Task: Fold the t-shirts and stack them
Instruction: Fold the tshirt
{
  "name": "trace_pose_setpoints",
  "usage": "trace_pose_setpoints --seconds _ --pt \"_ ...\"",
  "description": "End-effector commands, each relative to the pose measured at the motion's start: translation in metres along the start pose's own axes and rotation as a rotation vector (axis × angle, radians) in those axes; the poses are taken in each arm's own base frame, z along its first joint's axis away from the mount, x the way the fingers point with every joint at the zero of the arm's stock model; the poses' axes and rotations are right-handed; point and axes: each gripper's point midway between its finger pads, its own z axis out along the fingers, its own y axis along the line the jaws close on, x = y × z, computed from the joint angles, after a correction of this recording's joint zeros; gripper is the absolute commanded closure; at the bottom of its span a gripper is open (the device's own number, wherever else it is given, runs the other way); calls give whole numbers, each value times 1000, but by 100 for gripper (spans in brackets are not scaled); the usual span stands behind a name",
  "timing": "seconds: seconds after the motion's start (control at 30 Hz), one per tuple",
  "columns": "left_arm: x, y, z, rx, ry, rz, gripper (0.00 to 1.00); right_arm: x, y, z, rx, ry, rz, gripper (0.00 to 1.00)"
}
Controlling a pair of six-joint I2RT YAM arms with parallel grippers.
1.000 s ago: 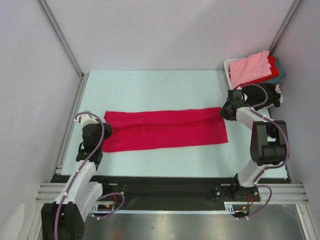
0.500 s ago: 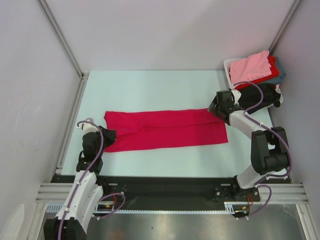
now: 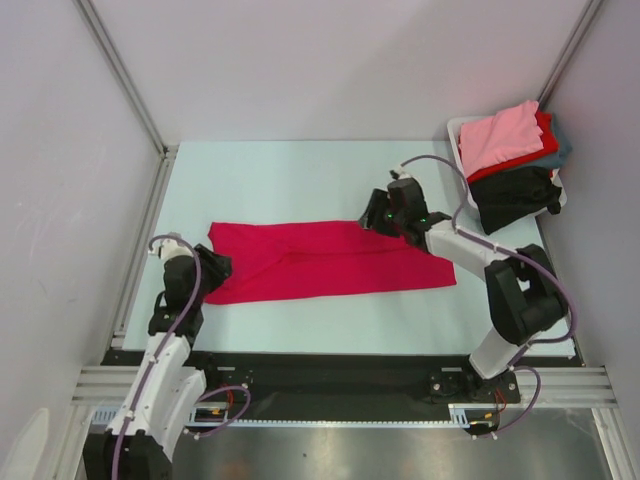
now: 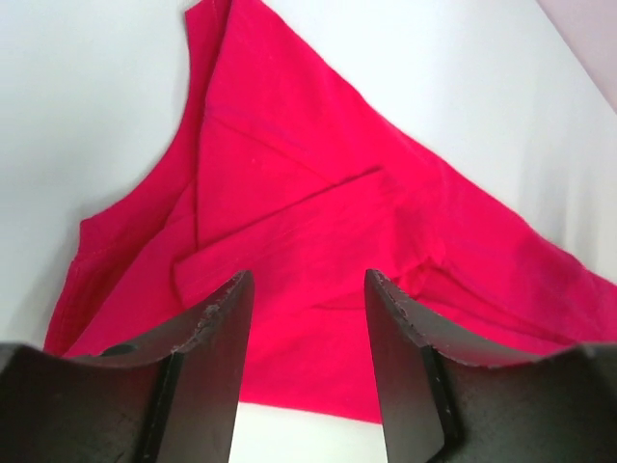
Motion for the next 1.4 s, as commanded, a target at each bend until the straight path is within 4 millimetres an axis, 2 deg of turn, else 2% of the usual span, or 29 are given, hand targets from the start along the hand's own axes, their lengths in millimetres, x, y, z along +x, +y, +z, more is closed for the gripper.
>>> trace_pose_setpoints --seconds 0.0,0.03,0.1,0.13,0.2,0.23,0.3,0.4,0.43,0.47,0.57,0.6,0.67,0.7,0.73,0.8,0.83,0.93,1.23,1.37 --pt "-27 -17 8 -18 -40 -56 45 -4 92 7 -357 60 -74 43" --pt "-29 -18 10 -26 -39 -68 45 4 101 11 -394 94 -85 43" --pt "-38 -26 15 -24 -44 -107 45 20 134 10 -498 155 -120 43" --pt "-38 -29 21 -29 -27 -119 45 21 148 19 -530 173 -128 43" --pt "-41 -35 30 -29 -17 -155 44 35 167 25 -557 213 -140 44" --pt "-42 -36 33 -33 -13 -164 45 45 170 36 -560 245 -130 44" --pt "-43 -37 45 -63 7 -178 45 41 189 42 -603 244 -124 43" --pt "-41 -40 64 -93 45 -197 47 52 208 57 -657 292 -139 43" --pt "-42 -44 68 -94 50 -206 48 70 201 71 -635 345 -149 43" --pt "-32 -40 78 -118 86 -222 49 62 213 72 -655 330 -167 42" --pt "-25 -42 94 -138 123 -234 50 85 210 89 -637 402 -174 43" --pt "-16 -35 102 -170 151 -231 50 86 215 89 -655 411 -174 43" --pt "-17 -33 113 -205 159 -232 50 98 213 95 -657 441 -170 43" --pt "-5 -21 120 -262 204 -218 50 99 215 95 -665 447 -171 44" --pt "-10 -26 126 -265 205 -213 50 103 214 95 -658 462 -171 44" --pt "5 -12 133 -336 269 -190 51 108 212 96 -652 475 -191 44" --pt "1 -14 136 -340 268 -187 52 111 211 95 -650 486 -194 44" --pt "11 -6 138 -376 297 -196 53 118 211 89 -674 520 -205 45" --pt "18 3 135 -392 302 -186 53 132 216 79 -762 582 -235 50" --pt "20 4 133 -385 295 -187 52 139 214 86 -739 609 -260 68"
